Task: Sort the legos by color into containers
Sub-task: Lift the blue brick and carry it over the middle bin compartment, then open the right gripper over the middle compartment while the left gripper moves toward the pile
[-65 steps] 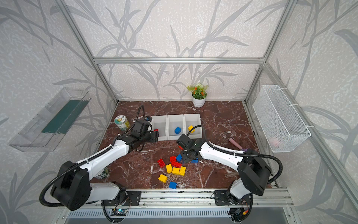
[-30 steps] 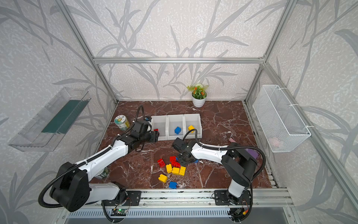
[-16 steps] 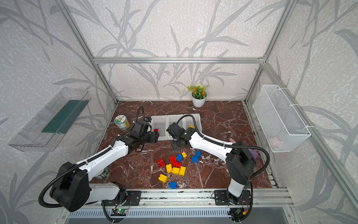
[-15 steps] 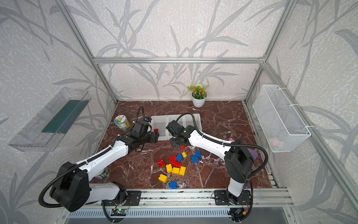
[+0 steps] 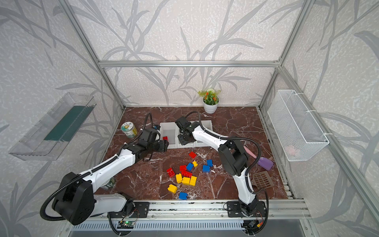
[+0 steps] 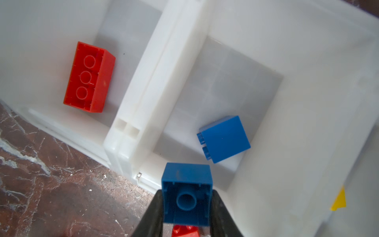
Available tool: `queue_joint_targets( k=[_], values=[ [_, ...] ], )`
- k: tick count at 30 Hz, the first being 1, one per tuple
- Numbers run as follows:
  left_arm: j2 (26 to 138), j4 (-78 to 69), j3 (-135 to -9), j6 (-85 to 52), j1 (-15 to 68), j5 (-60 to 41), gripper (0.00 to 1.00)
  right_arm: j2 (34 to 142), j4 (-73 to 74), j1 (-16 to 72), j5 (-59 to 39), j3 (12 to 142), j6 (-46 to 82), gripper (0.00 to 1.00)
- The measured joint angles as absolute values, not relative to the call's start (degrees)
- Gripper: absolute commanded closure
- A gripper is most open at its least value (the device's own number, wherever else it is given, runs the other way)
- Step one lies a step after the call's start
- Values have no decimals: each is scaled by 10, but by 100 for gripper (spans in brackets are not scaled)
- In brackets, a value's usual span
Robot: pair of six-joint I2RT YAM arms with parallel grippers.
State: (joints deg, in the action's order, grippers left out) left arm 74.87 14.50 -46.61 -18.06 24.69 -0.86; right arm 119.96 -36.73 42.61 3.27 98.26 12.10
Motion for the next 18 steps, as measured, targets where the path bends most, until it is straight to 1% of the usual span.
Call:
queue_joint_targets(
  k=[2, 5, 8, 11, 18],
  values=[
    [749, 145, -466, -181, 247, -10, 31, 1204, -367, 423, 29, 991, 121, 67],
    [749, 144, -464, -181, 247, -11, 31, 1206, -367, 420, 24, 997, 122, 55],
    [749, 142, -459, -182, 247, -11, 31, 1210, -374, 420, 23, 1009, 119, 49],
    [749, 140, -453, -183, 247, -11, 31, 1214, -381, 420, 22, 1025, 117, 46],
    [744, 140, -448, -187, 247, -10, 31, 1211, -382, 420, 20, 1022, 115, 44]
  ],
)
